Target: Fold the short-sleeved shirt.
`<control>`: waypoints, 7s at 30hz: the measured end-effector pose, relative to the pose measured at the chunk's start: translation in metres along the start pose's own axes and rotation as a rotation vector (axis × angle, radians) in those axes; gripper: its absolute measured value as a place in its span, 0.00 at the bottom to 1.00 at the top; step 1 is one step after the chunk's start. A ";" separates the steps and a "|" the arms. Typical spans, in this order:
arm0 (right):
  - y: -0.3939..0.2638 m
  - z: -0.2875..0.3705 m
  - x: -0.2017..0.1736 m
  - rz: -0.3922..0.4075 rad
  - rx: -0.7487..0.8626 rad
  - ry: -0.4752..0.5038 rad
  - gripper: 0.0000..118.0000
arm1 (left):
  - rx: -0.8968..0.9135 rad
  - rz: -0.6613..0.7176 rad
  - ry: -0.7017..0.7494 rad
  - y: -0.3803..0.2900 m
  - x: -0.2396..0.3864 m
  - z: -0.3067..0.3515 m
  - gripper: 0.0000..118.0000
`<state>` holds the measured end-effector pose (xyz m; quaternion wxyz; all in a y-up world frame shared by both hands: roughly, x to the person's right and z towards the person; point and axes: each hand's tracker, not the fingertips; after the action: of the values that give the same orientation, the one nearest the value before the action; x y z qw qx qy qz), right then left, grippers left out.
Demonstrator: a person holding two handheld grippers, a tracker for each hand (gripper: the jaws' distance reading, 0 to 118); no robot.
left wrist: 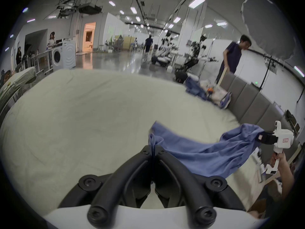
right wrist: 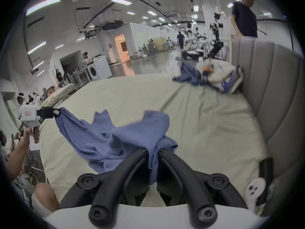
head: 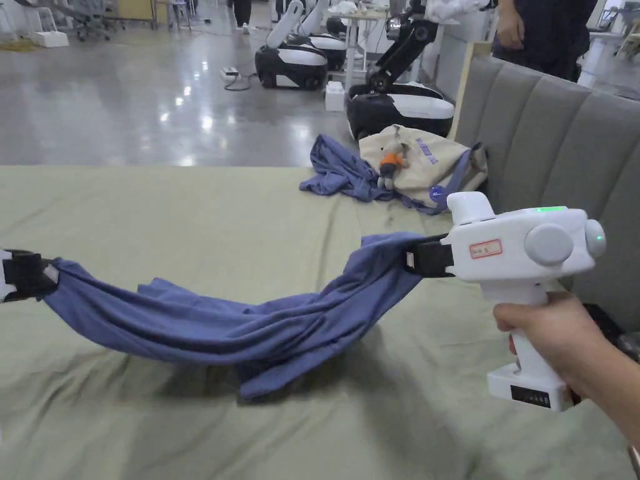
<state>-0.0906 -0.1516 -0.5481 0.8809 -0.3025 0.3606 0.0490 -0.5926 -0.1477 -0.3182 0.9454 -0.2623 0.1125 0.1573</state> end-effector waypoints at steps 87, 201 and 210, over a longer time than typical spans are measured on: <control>-0.233 0.218 -0.196 0.028 0.504 -0.269 0.02 | 0.365 -0.159 0.074 -0.217 0.057 0.246 0.00; 0.138 0.090 0.002 -0.168 0.188 -0.167 0.03 | 0.033 -0.153 -0.225 0.114 0.079 -0.001 0.02; 0.290 0.204 -0.040 -0.038 0.409 -0.265 0.03 | 0.298 -0.176 -0.195 0.270 0.140 0.103 0.02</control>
<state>-0.0850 0.2045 -0.5521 0.9642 -0.1155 0.2386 -0.0024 -0.5455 0.1598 -0.3975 0.9903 -0.1116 0.0189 0.0802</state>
